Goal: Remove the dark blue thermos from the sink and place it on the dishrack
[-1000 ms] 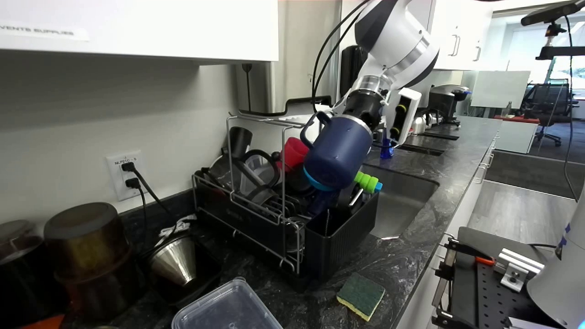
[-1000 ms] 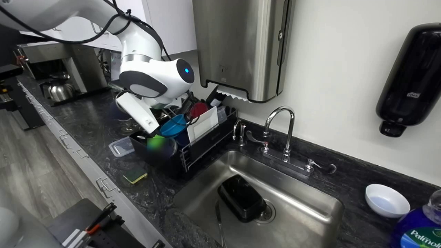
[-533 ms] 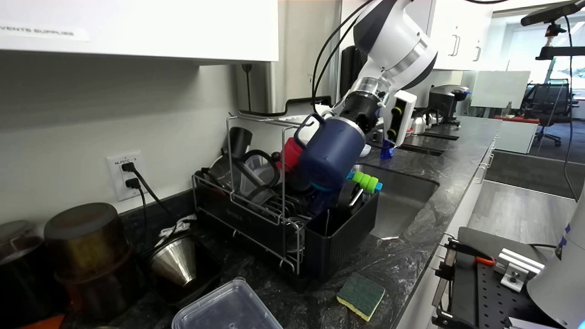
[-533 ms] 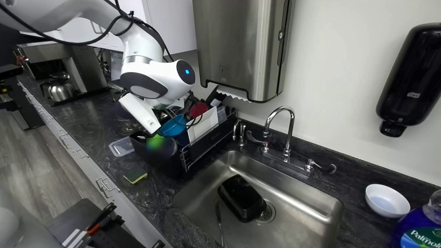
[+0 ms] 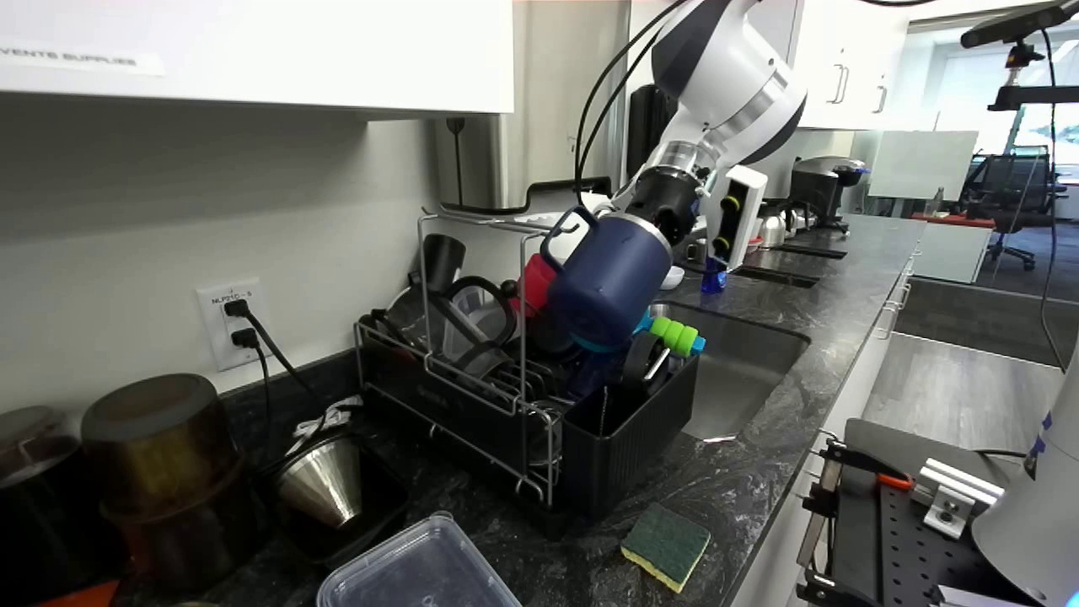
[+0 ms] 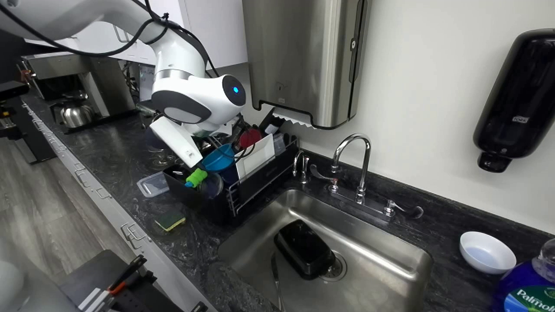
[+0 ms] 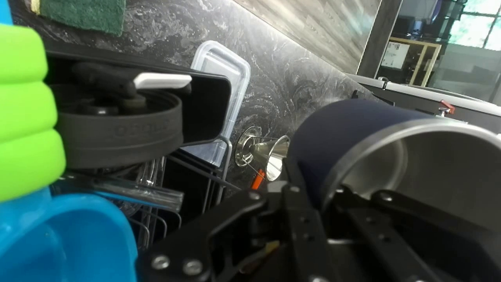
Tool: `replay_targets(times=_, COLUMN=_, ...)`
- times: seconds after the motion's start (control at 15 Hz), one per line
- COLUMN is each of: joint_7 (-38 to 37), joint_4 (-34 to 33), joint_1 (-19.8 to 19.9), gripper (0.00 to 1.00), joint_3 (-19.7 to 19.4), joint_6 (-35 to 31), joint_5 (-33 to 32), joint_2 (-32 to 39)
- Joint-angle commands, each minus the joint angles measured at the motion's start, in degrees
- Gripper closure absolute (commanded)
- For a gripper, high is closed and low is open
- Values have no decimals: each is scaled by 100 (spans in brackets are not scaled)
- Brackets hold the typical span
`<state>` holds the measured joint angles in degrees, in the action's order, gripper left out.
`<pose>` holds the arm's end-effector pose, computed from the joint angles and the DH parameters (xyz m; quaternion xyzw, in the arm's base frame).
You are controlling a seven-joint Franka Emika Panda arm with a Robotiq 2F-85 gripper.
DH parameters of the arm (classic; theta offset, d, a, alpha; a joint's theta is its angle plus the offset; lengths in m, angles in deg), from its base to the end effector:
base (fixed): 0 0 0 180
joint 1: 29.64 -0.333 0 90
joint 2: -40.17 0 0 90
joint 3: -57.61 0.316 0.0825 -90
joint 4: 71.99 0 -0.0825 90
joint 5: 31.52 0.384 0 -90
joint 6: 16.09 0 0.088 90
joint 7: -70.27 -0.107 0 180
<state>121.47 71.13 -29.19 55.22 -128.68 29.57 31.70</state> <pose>0.4335 0.0356 0.3385 -0.8850 -0.0896 -0.0457 0.4546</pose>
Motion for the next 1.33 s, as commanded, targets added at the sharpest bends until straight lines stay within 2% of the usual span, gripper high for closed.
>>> replay_targets(times=0.0, joint_7=33, joint_4=-81, joint_1=27, gripper=98, joint_3=-7, joint_6=44, joint_5=140, joint_2=91)
replay_targets(times=1.27, joint_7=154, joint_4=-346, joint_1=101, gripper=98, joint_3=-146, joint_6=344, joint_5=90, joint_2=443)
